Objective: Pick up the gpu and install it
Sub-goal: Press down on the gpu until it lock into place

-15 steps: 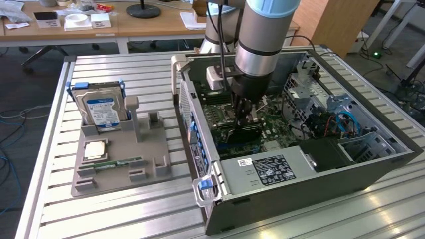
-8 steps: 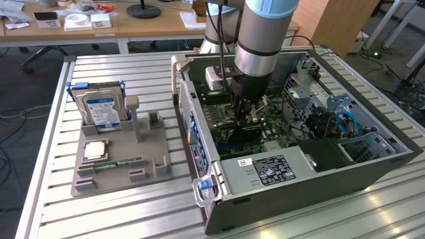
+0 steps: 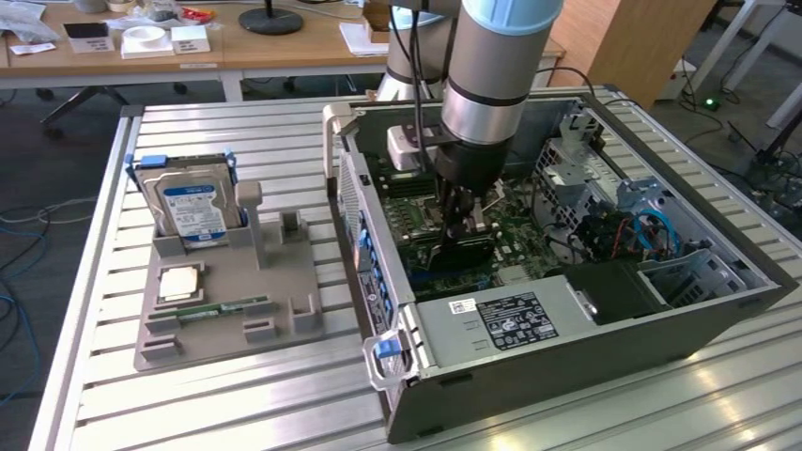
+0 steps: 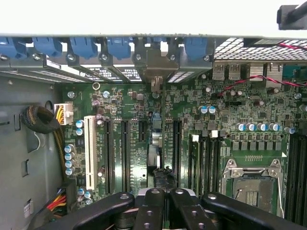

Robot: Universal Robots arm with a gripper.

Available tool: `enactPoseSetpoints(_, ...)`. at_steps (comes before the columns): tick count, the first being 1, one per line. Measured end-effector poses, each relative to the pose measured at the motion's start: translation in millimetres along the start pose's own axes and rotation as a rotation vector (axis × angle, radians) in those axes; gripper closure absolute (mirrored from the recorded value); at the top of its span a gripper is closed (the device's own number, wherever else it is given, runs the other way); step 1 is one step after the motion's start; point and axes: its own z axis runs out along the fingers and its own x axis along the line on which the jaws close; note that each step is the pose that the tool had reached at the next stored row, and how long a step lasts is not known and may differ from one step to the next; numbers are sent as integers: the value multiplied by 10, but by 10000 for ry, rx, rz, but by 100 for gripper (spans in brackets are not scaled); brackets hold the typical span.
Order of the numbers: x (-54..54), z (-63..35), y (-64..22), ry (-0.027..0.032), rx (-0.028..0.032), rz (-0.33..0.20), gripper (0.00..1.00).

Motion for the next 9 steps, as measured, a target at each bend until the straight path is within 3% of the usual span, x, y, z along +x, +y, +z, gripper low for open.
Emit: enactPoseSetpoints(9, 3, 3, 6, -6, 3, -2, 89)
